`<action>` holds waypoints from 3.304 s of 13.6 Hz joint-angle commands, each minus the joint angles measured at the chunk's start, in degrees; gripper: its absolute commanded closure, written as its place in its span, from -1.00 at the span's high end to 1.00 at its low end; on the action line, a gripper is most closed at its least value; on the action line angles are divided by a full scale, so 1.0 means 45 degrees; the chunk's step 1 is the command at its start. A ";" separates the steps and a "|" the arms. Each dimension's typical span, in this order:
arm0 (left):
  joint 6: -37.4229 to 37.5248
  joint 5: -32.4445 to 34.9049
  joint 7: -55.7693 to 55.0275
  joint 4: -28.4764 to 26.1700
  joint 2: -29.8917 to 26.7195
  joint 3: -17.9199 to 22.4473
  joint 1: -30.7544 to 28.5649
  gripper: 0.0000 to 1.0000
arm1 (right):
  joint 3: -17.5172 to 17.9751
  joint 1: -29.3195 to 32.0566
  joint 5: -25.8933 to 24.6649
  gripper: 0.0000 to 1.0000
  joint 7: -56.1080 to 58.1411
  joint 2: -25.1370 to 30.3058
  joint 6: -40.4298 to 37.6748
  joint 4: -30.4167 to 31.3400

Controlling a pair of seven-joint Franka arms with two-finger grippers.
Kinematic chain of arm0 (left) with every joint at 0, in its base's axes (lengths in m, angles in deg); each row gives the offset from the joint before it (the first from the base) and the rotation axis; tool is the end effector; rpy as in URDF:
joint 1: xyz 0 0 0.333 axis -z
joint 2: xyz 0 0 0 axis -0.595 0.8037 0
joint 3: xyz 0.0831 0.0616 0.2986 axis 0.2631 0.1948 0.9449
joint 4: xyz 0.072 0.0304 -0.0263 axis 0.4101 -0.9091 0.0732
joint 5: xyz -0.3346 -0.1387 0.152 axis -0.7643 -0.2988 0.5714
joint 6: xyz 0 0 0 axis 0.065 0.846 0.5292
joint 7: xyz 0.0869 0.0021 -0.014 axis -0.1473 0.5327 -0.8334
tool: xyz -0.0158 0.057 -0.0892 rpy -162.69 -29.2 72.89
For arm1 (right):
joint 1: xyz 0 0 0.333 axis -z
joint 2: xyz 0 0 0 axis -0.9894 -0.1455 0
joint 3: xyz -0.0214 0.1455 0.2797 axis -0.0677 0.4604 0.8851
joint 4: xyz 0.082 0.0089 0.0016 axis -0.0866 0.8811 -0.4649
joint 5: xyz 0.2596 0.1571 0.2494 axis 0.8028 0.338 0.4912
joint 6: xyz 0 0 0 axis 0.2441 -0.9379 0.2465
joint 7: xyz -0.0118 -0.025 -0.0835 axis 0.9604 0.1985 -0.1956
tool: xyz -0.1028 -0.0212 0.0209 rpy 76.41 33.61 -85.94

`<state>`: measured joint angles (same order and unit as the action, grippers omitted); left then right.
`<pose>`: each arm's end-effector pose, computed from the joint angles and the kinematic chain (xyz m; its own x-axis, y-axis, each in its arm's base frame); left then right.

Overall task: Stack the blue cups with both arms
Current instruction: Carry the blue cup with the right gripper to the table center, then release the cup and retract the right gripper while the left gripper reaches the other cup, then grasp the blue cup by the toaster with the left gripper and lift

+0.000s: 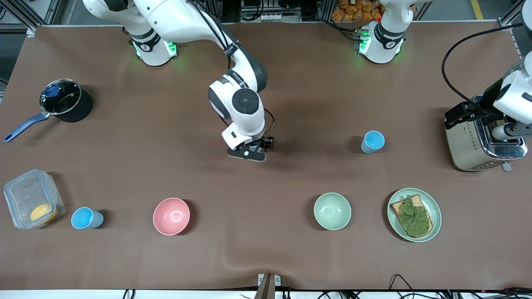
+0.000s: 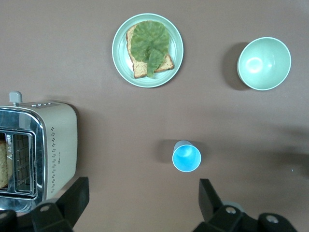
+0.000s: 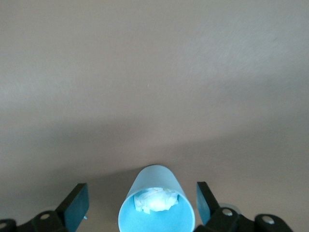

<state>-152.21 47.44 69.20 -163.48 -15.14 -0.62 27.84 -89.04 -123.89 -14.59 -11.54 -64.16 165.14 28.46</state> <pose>0.5788 -0.0408 0.5939 0.9968 0.0792 0.0052 0.0793 -0.9966 -0.0210 0.5361 0.4676 0.2957 0.9774 -0.2116 0.0039 -0.2115 -0.9773 -0.0097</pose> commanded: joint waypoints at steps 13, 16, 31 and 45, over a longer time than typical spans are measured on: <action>-0.0538 0.0164 -0.2824 -0.0049 0.1049 -0.1364 0.2004 1.00 | 0.0288 0.5906 0.0175 1.00 0.6738 0.4303 -0.5113 0.0000; -0.1861 0.0065 -0.2845 -0.0631 0.1830 -0.1364 0.2356 1.00 | 0.0288 0.7666 0.0839 1.00 0.9554 0.4947 -0.5914 0.0058; -0.7551 0.0143 -0.2846 -0.6631 0.3042 -0.1286 0.1576 1.00 | 0.1578 0.9995 0.0839 1.00 1.0071 0.8661 -0.5408 0.2813; -0.7454 0.0201 -0.2573 -0.7117 0.3668 -0.1267 0.1537 -0.35 | 0.1402 1.0952 -0.0019 1.00 1.2102 0.7723 -0.7947 -0.0194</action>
<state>-185.44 47.45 57.26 -194.02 1.79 -6.14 35.04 -83.48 -75.67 -13.49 41.96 -27.27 131.54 31.19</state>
